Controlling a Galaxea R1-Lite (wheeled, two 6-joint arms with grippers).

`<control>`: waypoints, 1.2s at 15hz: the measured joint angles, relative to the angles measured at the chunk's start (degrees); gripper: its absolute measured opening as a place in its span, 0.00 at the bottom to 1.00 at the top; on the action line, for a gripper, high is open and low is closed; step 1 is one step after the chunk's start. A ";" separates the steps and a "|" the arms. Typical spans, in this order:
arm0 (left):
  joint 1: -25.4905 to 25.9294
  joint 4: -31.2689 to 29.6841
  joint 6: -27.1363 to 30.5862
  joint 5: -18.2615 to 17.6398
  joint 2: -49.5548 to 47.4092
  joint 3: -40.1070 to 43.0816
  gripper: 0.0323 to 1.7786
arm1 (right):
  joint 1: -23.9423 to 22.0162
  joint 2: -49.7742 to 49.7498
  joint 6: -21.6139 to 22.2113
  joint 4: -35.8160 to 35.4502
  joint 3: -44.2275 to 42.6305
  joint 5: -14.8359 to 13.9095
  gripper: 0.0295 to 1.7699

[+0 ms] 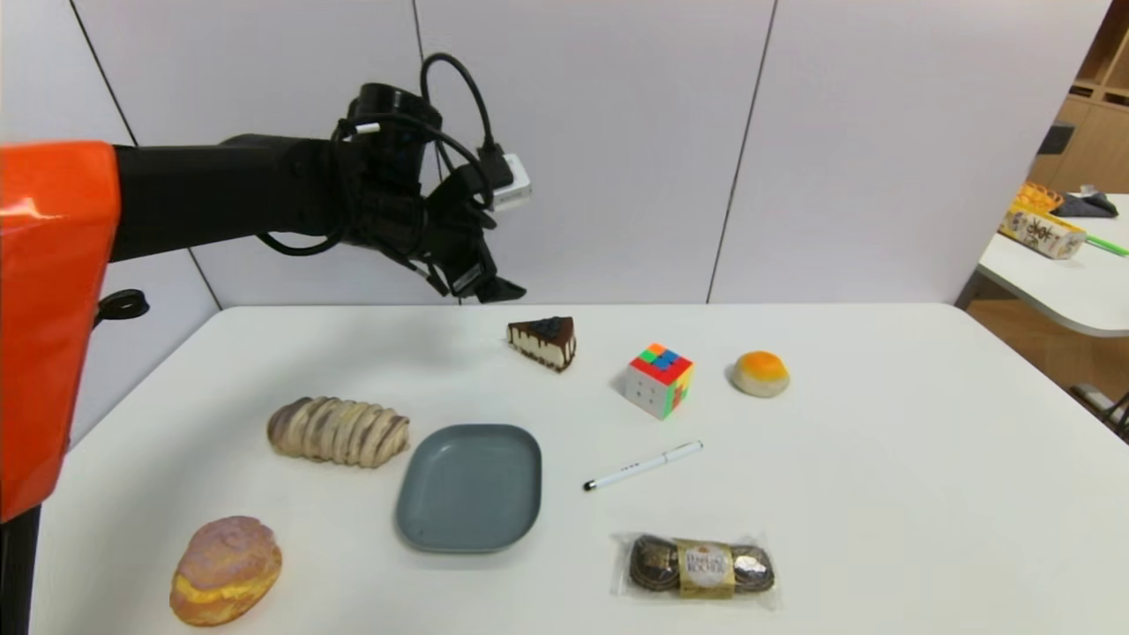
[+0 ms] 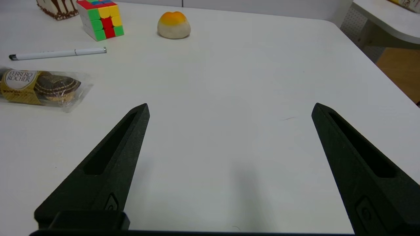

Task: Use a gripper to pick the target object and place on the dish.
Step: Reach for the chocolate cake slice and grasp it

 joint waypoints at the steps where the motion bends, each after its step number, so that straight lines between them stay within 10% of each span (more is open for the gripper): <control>1: -0.46 1.06 0.50 0.00 0.63 0.00 0.95 | 0.00 0.00 0.00 0.00 0.00 0.00 0.97; 18: -3.75 -0.90 -2.86 -0.38 10.23 -0.76 0.95 | 0.00 0.00 -0.02 0.00 0.00 0.02 0.97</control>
